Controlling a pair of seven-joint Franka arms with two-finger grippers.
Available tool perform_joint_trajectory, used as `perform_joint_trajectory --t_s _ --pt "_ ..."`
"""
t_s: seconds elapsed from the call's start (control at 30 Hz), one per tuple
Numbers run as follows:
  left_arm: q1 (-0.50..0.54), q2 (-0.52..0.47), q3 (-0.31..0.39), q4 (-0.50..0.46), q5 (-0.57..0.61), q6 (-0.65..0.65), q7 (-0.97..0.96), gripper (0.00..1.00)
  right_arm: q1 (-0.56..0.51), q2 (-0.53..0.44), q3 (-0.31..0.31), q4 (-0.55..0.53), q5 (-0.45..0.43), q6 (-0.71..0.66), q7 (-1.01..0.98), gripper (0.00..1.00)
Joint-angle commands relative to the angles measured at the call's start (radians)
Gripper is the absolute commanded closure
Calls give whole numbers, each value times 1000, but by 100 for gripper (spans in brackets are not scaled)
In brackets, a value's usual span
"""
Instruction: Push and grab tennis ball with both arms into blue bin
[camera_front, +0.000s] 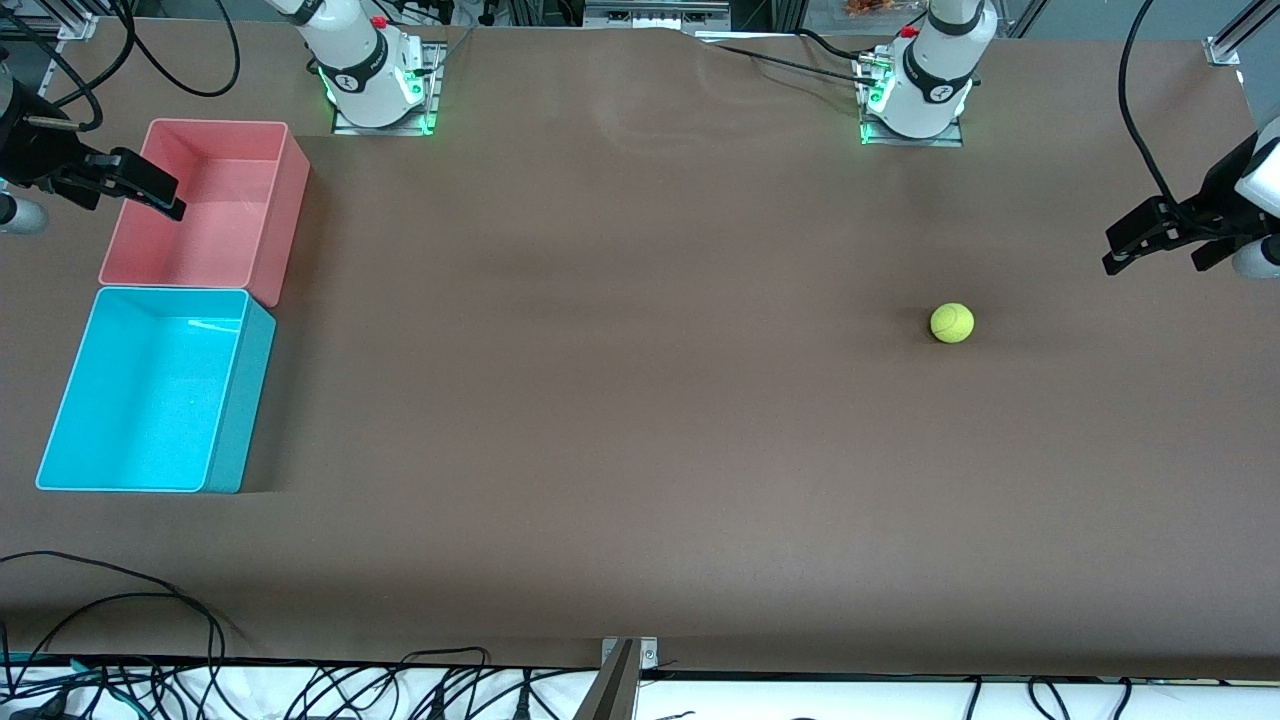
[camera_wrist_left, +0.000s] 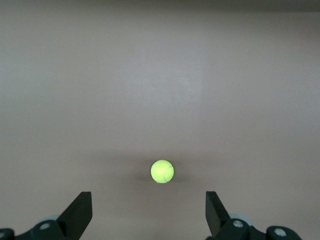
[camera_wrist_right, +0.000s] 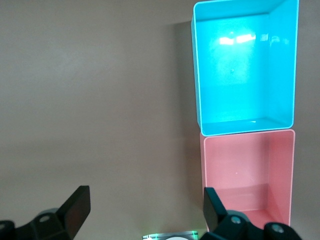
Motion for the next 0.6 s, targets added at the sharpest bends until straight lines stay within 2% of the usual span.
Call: perform_joint_trajectory --t_s 0.0,0.57 --pt "3 4 -5 11 14 -7 22 0 1 -1 4 8 -2 -21 -7 0" --pt "1 12 -3 14 16 -7 18 0 6 -1 5 8 -4 -24 -9 0"
